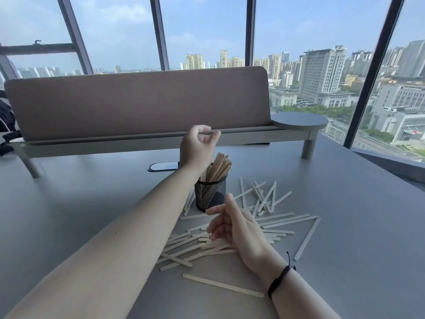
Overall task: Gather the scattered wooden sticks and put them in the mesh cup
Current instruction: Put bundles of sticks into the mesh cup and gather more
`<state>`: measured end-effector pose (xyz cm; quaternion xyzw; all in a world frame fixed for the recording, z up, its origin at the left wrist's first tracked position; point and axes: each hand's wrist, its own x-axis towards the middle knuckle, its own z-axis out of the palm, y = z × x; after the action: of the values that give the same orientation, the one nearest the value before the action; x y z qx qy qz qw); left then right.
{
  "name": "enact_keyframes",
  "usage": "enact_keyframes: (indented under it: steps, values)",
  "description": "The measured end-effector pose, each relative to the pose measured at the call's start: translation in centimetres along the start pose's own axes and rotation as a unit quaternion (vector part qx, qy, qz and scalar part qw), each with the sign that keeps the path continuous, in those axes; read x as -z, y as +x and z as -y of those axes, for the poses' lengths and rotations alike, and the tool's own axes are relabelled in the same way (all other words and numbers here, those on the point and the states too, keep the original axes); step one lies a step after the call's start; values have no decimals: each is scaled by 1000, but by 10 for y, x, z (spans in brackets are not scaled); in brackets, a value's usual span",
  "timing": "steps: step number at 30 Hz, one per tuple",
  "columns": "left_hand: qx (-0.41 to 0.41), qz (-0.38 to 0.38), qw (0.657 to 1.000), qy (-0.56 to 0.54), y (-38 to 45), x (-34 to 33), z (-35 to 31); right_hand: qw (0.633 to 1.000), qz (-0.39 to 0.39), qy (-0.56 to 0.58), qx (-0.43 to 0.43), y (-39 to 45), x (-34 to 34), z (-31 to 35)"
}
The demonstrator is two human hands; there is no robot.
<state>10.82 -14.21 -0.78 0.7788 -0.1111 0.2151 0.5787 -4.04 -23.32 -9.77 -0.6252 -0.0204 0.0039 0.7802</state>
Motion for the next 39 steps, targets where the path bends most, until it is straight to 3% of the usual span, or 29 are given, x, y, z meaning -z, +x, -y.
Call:
enact_keyframes:
  steps: [4,7,9,11,14,16,20,25,29,35,39]
  values:
    - [-17,-90,995,-30,-5,22,-9,1000,-5,-15,12,-1,2,-2]
    - [57,-124,991,14,-12,39,18,999,-11,-29,21,-2,3,-2]
    - [117,-34,983,134,-25,46,51,999,-16,-29,27,-2,3,-2]
    - [152,93,951,253,-45,50,80,999,-23,-24,32,-2,2,-2]
    - [89,244,895,362,-71,53,104,999,-29,-19,34,-2,0,-2]
    - [34,291,871,395,-76,53,110,999,-29,-18,34,-2,0,-2]
    - [26,341,844,413,-82,56,100,999,-30,-14,27,-4,-1,-2]
    - [29,332,846,417,-103,77,87,999,-28,-2,23,-2,0,-1]
    - [26,356,828,433,-127,95,70,999,-27,1,29,-3,0,-1]
    - [-11,368,846,386,-166,114,48,998,-28,-29,47,-5,0,-4]
    - [-41,398,839,368,-181,128,45,996,-38,-41,74,-11,-5,-3]
